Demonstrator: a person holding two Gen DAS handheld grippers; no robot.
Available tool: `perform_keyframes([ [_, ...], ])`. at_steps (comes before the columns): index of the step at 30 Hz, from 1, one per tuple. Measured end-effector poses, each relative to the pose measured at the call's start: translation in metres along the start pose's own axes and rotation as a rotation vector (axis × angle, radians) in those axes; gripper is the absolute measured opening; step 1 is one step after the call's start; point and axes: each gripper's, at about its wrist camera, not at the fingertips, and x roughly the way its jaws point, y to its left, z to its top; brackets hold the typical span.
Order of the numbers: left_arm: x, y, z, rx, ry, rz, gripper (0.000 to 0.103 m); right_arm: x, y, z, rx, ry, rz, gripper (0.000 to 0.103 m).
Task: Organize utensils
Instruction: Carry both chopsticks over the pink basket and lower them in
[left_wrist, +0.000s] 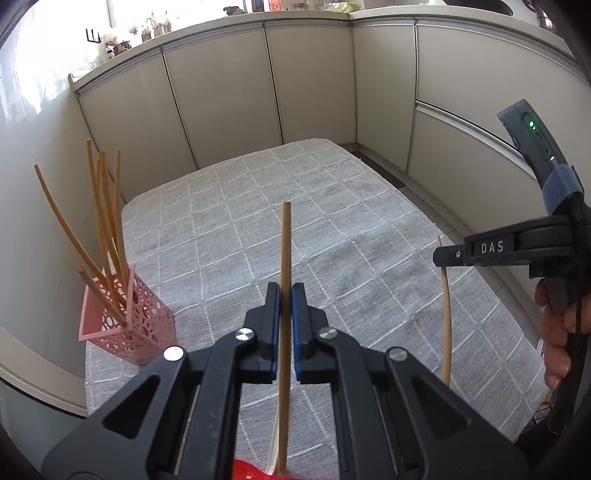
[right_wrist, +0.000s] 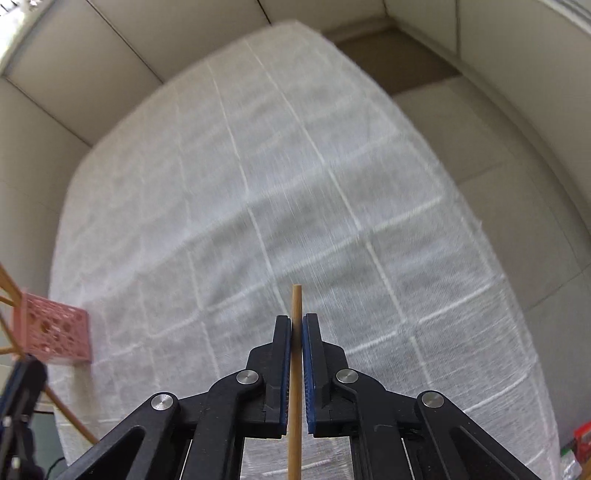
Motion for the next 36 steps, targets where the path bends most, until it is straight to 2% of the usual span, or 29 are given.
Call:
perform_keyframes([
  [12, -0.066, 0.006, 0.007, -0.024, -0.142, -0.057, 0.007, -0.100, 0.013, -0.009, -0.105, -0.258, 0.102, 0.005],
  [19, -0.102, 0.019, 0.009, -0.034, -0.219, -0.073, 0.007, -0.141, 0.027, -0.013, -0.168, -0.378, 0.119, 0.005],
  [27, -0.132, 0.030, 0.011, -0.063, -0.258, -0.109, 0.007, -0.171, 0.045, -0.014, -0.203, -0.438, 0.184, 0.005],
  [36, -0.171, 0.045, 0.009, -0.076, -0.343, -0.127, 0.007, -0.197, 0.070, -0.020, -0.240, -0.471, 0.264, 0.005],
])
